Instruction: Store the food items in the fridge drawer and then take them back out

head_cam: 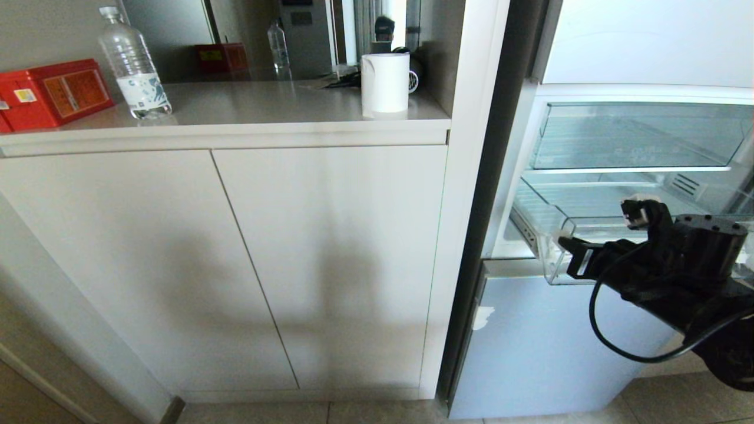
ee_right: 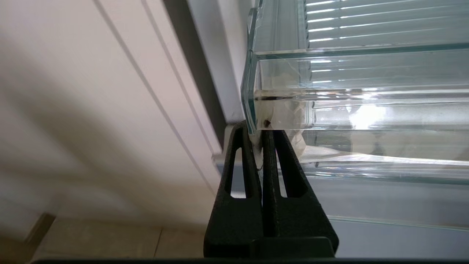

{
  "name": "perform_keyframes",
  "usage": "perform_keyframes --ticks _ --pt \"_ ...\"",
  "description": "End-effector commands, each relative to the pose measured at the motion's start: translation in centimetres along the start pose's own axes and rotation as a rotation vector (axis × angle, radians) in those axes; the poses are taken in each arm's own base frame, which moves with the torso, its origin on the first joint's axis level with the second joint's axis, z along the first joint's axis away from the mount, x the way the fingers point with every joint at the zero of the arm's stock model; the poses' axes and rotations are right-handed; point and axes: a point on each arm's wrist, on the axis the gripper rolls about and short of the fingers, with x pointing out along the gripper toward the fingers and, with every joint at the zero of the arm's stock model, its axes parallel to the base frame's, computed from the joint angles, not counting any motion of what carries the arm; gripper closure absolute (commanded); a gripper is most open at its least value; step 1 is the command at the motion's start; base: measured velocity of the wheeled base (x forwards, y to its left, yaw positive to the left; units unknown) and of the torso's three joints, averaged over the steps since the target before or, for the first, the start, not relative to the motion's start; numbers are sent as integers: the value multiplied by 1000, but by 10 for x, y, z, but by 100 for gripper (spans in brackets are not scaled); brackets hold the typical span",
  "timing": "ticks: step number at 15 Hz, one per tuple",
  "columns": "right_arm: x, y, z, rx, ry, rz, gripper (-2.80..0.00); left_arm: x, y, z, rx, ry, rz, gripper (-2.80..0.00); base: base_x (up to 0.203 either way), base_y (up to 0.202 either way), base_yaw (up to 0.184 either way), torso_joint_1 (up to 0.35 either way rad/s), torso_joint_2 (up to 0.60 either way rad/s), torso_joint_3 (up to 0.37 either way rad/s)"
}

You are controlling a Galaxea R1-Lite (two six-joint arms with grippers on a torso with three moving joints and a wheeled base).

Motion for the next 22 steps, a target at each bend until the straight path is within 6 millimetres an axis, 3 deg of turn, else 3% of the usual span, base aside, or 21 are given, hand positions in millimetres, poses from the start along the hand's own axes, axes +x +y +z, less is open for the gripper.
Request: perform_keyframes --ticks 1,5,11,13,18,20,22 --pt "-27 8 10 -2 -40 23 0 0 0 0 1 2 0 0 0 0 0 0 0 0" --pt "-62 11 13 12 -54 25 0 0 0 0 2 2 0 0 0 0 0 0 0 0" --pt "-106 12 -2 15 -17 18 0 0 0 0 1 3 0 0 0 0 0 0 0 0" --pt "-112 12 -5 13 -12 18 -280 0 0 0 1 2 0 0 0 0 0 0 0 0" --pt "-114 13 -3 5 -24 18 -280 0 0 0 1 2 0 0 0 0 0 0 0 0" --pt "-119 12 7 1 -48 -6 -280 0 0 0 2 2 0 0 0 0 0 0 0 0" --pt "-119 10 29 3 -29 -44 -280 0 0 0 1 2 0 0 0 0 0 0 0 0"
